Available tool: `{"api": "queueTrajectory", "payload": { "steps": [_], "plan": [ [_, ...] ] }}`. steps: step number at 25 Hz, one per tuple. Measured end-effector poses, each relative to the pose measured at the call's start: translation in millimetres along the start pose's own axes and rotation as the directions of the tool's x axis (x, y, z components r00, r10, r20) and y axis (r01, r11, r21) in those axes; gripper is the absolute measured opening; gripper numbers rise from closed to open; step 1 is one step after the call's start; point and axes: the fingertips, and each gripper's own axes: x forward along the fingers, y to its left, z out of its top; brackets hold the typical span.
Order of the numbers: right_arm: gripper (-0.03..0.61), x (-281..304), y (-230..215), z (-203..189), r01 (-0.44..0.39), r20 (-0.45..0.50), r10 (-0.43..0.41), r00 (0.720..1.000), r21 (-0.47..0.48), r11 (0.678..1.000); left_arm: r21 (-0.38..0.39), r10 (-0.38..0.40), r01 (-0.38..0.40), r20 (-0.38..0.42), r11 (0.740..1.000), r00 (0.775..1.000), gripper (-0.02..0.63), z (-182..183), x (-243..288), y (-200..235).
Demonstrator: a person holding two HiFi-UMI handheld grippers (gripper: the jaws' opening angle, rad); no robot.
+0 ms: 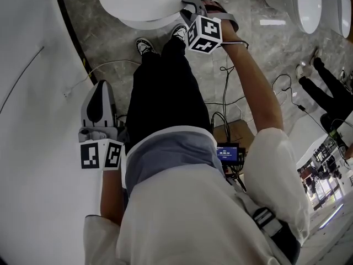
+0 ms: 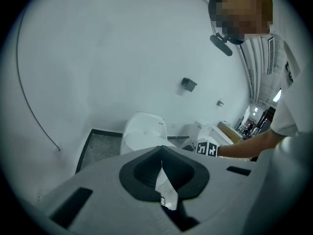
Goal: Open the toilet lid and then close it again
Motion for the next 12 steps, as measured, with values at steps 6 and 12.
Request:
{"api": "queueTrajectory", "payload": {
  "steps": [6, 12],
  "plan": [
    [0.107, 13, 17, -6, -0.013, -0.009, 0.013, 1.000, 0.002, 1.000, -0.006, 0.007, -0.008, -0.013, 1.000, 1.000, 0.008, -12, 2, 2],
    [0.114, 25, 34, -14, -0.030, -0.025, 0.030, 0.999, -0.021, 0.999, -0.009, 0.012, -0.012, -0.030, 1.000, 0.999, 0.008, -22, 5, 3]
  ]
}}
